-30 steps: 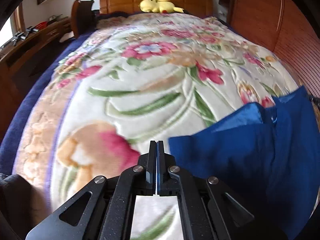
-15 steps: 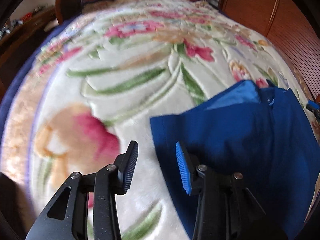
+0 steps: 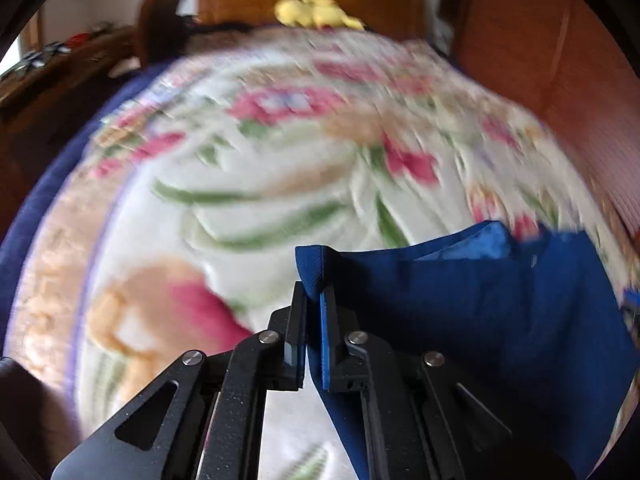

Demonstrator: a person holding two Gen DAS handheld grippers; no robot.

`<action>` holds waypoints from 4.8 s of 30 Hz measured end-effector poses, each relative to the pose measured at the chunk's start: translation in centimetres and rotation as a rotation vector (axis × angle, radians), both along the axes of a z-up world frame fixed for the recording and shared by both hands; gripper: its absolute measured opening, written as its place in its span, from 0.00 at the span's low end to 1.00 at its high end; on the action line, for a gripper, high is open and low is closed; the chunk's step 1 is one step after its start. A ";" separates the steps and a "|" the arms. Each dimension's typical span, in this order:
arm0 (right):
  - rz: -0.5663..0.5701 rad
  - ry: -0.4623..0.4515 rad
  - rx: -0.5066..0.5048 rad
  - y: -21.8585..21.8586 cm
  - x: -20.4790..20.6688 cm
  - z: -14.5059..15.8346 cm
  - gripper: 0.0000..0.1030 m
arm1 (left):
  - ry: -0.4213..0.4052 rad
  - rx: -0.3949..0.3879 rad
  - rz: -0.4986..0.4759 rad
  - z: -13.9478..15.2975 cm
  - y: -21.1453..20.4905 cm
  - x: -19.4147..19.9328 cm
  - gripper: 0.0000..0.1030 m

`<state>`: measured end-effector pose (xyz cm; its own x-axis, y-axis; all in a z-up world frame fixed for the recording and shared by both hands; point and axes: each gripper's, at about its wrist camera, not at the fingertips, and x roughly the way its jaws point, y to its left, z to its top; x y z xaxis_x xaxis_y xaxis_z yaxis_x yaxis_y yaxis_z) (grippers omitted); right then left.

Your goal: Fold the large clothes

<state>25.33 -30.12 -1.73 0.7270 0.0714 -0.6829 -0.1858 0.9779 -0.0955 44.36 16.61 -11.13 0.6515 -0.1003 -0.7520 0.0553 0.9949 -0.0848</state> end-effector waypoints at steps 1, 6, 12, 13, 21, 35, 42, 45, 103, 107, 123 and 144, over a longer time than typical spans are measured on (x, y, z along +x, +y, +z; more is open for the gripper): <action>-0.003 0.002 0.011 0.0 -0.3 0.1 0.44 | -0.002 0.011 0.005 0.5 0.2 0.1 0.06; 0.002 0.025 0.046 0.1 -2.4 -0.1 0.44 | 0.002 -0.017 -0.027 2.4 0.4 -1.0 0.14; 0.016 0.050 0.084 0.2 -5.0 0.4 0.45 | -0.045 -0.026 -0.067 5.3 -0.2 -6.4 0.36; 0.019 0.049 0.084 0.2 -5.5 0.5 0.46 | -0.049 -0.008 -0.078 5.6 -0.6 -7.9 0.36; 0.070 0.037 0.140 1.7 -7.8 0.7 0.47 | -0.013 0.019 -0.160 4.7 -3.4 -16.6 0.37; 0.230 0.028 0.189 6.9 -8.2 -0.2 0.47 | 0.039 -0.040 -0.149 1.1 -6.4 -25.0 0.37; 0.225 0.022 0.080 8.6 -7.0 -3.1 0.49 | 0.056 0.037 -0.129 -0.4 -7.0 -25.0 0.58; 0.207 0.013 0.126 8.1 -6.5 -4.4 0.50 | 0.063 0.031 -0.125 -0.8 -6.8 -24.8 0.67; 0.032 -0.036 0.202 -2.5 -10.5 -2.4 0.52 | -0.165 -0.043 -0.335 13.4 -20.8 -18.3 0.13; -0.078 -0.067 0.195 -7.6 -13.1 -1.4 0.52 | -0.189 -0.015 -0.472 14.3 -29.2 -15.9 0.13; -0.245 -0.096 0.168 -14.3 -18.5 0.1 0.52 | 0.012 -0.070 -0.663 5.6 -42.6 -17.0 0.18; -0.084 -0.148 0.173 -10.1 -14.0 3.9 0.52 | -0.130 -0.082 -0.471 8.9 -28.3 -20.7 0.70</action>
